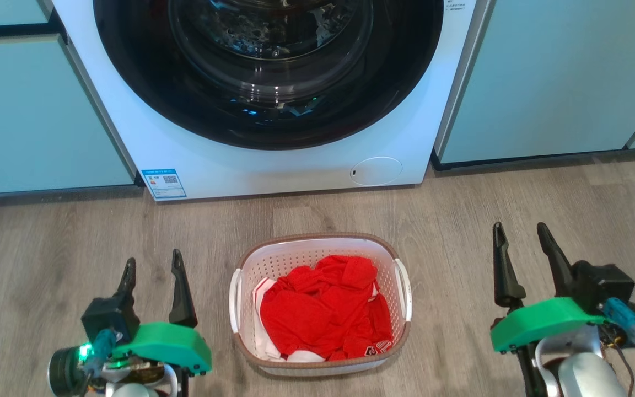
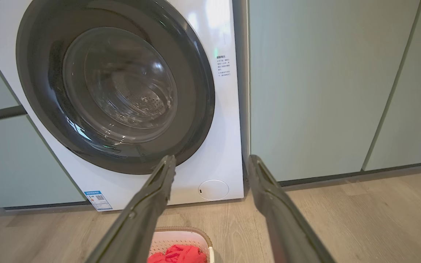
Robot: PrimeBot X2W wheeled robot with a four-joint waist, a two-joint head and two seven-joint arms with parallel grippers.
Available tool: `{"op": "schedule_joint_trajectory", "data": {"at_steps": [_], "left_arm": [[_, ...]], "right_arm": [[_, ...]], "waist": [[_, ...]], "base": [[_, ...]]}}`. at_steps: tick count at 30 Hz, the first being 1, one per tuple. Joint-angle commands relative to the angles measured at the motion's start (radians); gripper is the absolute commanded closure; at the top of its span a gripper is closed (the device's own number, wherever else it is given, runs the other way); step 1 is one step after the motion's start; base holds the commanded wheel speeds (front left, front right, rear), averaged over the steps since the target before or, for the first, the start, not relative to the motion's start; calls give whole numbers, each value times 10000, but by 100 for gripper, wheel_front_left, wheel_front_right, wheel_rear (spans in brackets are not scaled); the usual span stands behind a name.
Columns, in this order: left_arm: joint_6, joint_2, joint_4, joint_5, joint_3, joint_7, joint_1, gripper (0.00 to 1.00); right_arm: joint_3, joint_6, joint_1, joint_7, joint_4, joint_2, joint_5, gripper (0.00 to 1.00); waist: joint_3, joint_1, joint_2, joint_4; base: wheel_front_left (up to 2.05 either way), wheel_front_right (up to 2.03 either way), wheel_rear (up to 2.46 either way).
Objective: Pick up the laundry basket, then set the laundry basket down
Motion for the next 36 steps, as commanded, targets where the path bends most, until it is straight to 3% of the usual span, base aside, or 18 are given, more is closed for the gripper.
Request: {"op": "schedule_joint_trajectory", "data": {"at_steps": [1,23,36], "left_arm": [[123,165,-407,408,193,-177,-218,0],[376,-18,-497,2877,13,-784,15,0],[140,-195,-340,2999,241,-784,64,0]], "right_arm": [[252,-13,-329,-211,-446,-124,-434,0],[674,-15,-301,-816,-641,-146,-3068,0],[619,-15,-306,-816,-515,-146,-3045,0]], "waist": [[11,0,0,4],[50,0,0,-79],[68,0,0,-93]], "base": [[0,0,0],[0,0,0],[0,0,0]]}}
